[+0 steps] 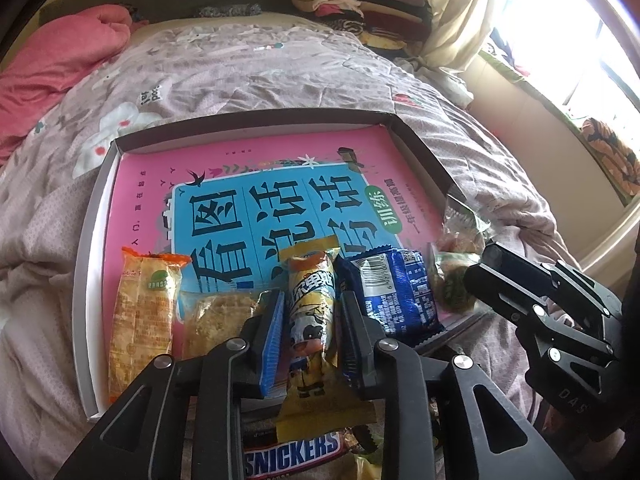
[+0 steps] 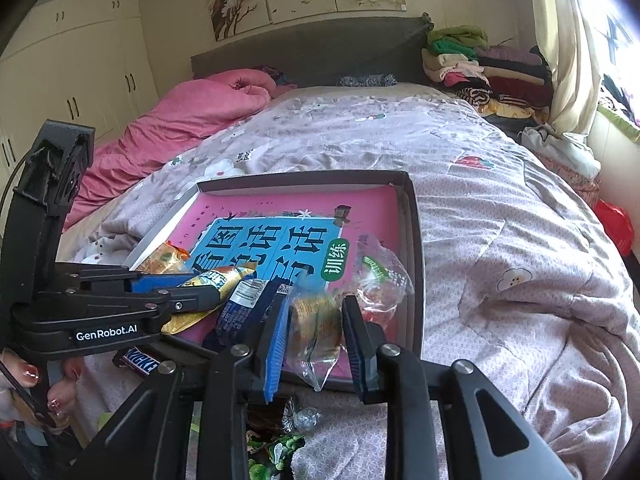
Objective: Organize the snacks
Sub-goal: 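Lower both snacks onto the book in the tray and open both grippers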
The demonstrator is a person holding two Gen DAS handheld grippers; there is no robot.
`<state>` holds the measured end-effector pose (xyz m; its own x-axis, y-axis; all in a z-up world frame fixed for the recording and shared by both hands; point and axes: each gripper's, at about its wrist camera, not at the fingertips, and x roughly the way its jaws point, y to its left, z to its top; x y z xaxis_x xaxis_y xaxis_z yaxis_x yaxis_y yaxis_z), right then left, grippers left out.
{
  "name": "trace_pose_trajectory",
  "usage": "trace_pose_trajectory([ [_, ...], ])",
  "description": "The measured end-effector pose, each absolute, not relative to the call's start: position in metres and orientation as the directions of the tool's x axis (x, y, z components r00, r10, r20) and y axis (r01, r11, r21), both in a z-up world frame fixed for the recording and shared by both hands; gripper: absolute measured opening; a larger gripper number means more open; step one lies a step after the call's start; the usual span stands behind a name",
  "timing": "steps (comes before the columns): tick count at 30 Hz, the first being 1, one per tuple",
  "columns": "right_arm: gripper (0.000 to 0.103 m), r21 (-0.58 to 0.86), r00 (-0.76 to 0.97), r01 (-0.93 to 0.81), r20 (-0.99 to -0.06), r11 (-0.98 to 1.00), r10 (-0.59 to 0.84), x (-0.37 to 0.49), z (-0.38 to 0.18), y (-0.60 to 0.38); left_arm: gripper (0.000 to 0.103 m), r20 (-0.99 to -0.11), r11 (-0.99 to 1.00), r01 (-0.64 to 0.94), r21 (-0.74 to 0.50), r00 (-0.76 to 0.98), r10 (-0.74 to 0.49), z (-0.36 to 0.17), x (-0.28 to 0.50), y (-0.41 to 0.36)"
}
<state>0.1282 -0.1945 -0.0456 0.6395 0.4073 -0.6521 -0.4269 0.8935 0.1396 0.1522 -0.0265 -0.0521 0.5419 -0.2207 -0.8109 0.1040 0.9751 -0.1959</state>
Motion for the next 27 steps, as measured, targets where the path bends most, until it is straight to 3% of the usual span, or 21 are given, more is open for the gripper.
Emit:
trace_pose_trajectory([
  [23,0.041,0.155,0.683,-0.404,-0.605,0.902,0.410,0.125,-0.034,-0.207,0.050,-0.783,0.977,0.096,-0.191,0.585,-0.210,-0.033,0.145,-0.016],
  [27,0.047,0.167,0.694,-0.400,-0.587,0.901,0.417,0.123,-0.030,-0.211,0.059,-0.768,0.975,0.098,-0.202,0.602,-0.220,-0.026,0.139,-0.011],
])
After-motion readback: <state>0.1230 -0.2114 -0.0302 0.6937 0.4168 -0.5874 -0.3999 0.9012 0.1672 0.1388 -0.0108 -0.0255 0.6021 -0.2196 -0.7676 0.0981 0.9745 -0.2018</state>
